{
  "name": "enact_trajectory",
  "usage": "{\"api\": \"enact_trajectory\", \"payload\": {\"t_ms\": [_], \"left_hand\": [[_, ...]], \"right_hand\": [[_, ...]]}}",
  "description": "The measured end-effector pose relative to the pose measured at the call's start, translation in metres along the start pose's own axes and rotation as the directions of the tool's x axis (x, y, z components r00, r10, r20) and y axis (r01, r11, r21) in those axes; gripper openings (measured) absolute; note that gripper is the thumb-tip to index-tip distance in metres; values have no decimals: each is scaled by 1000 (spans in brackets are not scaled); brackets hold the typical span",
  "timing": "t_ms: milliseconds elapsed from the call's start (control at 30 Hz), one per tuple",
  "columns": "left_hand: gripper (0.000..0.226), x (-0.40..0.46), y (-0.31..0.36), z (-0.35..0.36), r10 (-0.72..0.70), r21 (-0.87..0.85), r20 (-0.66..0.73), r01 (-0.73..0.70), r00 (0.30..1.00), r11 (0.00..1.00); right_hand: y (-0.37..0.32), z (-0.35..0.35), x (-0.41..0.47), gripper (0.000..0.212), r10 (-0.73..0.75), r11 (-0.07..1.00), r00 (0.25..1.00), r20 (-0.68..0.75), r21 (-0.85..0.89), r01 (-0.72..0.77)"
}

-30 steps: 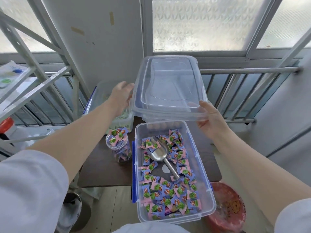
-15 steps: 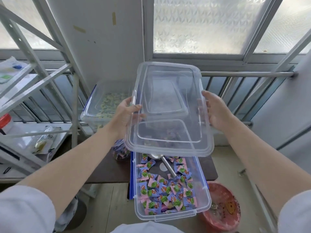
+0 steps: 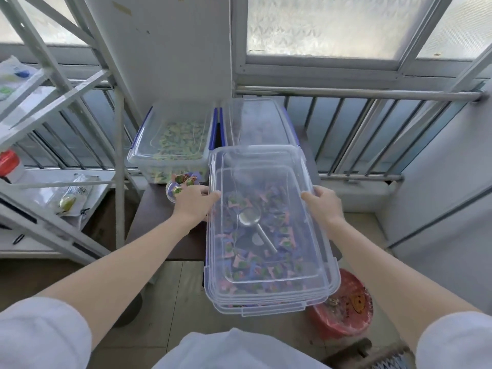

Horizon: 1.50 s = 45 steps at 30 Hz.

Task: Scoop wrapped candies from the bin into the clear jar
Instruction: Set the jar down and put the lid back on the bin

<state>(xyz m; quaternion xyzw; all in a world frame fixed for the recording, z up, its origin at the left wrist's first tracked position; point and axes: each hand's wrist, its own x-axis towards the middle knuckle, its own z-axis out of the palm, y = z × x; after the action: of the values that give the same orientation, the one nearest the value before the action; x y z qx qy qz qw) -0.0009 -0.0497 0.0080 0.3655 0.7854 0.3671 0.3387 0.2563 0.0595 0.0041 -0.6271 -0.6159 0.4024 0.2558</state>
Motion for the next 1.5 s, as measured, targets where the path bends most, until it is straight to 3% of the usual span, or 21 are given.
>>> {"api": "enact_trajectory", "payload": {"t_ms": [100,233,433,533,833,1200,1300,1400,1500], "left_hand": [[39,2,-7,3,1,99,-2,-1,1000,995],[40,-2,-7,12,-13,268,-38,23,999,963],[40,3,-17,19,-50,340,-19,54,999,939],[40,5,-17,20,-55,371,-7,53,998,927],[34,9,-22,23,-63,404,19,49,998,913],[33,14,-17,25,-174,367,52,143,983,919],[24,13,-18,27,-177,327,78,142,981,934],[38,12,-20,27,-134,326,89,99,987,940],[35,13,-22,26,-203,217,119,174,972,961]], "right_hand": [[4,3,-3,26,19,999,999,35,-29,-18],[10,10,-3,33,36,999,997,67,-39,-33],[17,15,1,23,61,996,994,85,-68,-55],[21,17,4,31,71,995,993,89,-69,-65],[29,21,7,35,115,991,987,114,-84,-106],[24,22,12,40,172,980,976,137,-126,-155],[22,21,15,41,185,978,972,142,-129,-167],[20,20,18,41,193,973,970,149,-157,-169],[21,17,21,38,224,965,958,180,-179,-192]]}}
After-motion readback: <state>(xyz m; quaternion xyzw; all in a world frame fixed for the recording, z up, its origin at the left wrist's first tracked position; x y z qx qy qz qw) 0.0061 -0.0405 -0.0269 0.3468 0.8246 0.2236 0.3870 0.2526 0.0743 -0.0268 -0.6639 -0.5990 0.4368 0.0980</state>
